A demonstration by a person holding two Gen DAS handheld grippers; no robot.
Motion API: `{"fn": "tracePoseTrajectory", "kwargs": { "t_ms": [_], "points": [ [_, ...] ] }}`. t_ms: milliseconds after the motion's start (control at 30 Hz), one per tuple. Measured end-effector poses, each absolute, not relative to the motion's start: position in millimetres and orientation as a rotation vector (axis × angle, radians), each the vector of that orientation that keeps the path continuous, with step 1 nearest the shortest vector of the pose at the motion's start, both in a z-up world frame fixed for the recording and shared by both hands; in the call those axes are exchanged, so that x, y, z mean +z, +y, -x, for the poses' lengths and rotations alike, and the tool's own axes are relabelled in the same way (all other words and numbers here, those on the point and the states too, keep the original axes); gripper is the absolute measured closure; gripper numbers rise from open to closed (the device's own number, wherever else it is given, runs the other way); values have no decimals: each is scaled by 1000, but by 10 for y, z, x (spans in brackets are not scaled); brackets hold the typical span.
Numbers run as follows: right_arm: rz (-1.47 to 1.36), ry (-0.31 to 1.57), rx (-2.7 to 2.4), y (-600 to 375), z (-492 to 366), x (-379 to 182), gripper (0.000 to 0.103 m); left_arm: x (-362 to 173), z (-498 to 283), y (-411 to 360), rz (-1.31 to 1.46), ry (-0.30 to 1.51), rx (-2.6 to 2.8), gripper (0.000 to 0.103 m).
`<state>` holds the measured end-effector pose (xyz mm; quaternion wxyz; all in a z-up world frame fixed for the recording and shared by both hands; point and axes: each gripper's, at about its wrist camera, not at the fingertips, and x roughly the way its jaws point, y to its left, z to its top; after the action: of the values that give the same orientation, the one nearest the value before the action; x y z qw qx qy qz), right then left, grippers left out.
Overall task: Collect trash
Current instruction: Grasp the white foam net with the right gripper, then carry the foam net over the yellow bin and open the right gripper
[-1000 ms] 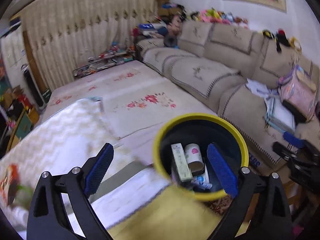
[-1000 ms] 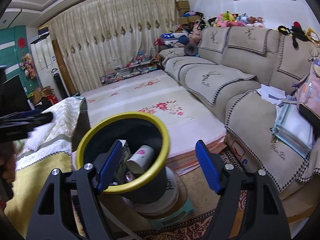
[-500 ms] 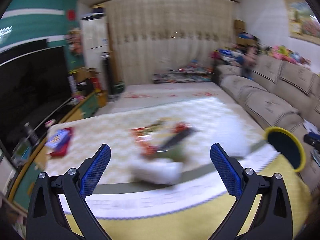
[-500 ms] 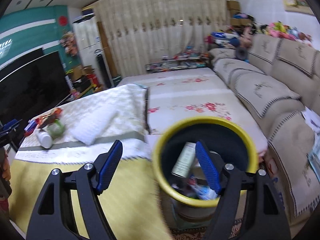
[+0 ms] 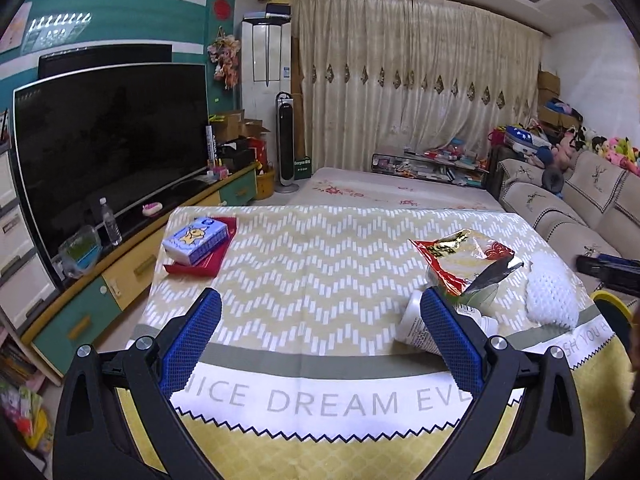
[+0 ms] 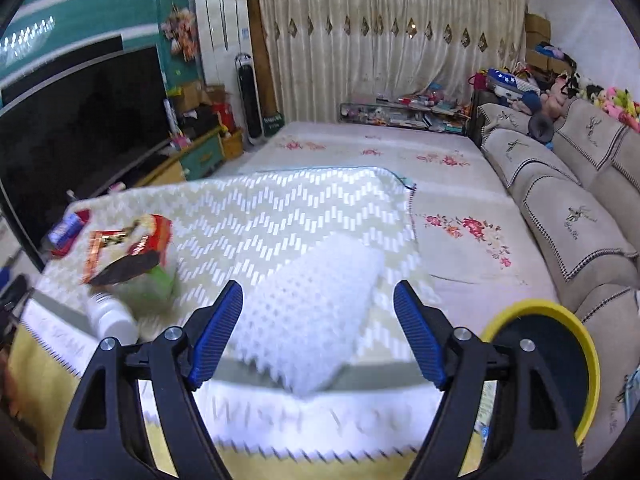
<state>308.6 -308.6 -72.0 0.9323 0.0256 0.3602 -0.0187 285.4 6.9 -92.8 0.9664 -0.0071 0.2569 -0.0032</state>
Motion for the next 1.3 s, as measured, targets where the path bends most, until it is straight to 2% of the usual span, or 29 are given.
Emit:
{"fn": "tracePoseTrajectory", "kwargs": {
  "t_ms": [200,633,733,967,1067,1300],
  "points": [
    [-77,868,-109,-3019,-3476,-1039,29,-964,-2801,1,27,541,-24,5],
    [-77,906,-153,-3032,-3438,-1227,31,-1008,-2817,-60,23,557,-46,5],
    [-75,902,-152,-3023,-3397,-1231,42,-1014,-2820,-66,24,560,-48,5],
    [-64,897,-116,-2956,-3252,-1195,81,-1013,-2802,-80,16,554,-55,5],
    [-93,878,-70,-2935,-3123,-1116,84,-1017,-2805,-79,16,553,-55,5],
    [-80,796,-20,-2856,-2708,-803,84,-1012,-2789,-88,17,562,-56,5]
  ]
}}
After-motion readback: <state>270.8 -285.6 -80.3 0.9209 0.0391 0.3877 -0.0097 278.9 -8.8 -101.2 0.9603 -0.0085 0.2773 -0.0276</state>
